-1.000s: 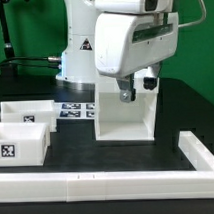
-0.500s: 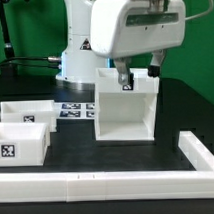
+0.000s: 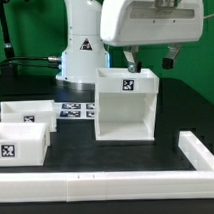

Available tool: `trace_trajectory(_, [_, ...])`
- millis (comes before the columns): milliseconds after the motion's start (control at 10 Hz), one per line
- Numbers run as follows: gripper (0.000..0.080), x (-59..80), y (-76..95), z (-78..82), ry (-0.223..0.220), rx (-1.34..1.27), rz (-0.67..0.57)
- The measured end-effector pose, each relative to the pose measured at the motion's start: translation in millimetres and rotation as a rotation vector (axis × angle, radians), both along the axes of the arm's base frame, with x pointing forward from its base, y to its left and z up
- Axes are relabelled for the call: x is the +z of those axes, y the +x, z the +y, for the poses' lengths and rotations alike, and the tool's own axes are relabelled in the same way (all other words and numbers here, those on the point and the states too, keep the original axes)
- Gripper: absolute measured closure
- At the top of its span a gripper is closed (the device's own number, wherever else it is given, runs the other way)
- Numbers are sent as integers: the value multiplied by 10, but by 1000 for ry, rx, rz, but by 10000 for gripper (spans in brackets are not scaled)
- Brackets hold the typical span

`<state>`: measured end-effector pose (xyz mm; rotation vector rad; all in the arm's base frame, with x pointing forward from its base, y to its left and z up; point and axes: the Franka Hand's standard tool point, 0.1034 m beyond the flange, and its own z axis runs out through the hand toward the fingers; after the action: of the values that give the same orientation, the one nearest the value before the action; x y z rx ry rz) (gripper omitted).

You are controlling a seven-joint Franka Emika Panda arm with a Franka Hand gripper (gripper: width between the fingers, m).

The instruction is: Assemble drawer

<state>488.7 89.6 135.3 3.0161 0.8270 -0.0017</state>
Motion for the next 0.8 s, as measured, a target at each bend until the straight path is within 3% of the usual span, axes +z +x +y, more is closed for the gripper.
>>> trace_trajectory(300, [150, 5, -17, 10, 0, -51, -10])
trace_trajectory(500, [150, -14, -283, 36, -7, -236, -17])
trace_trajectory(800, [150, -48, -447, 122, -6, -376, 10])
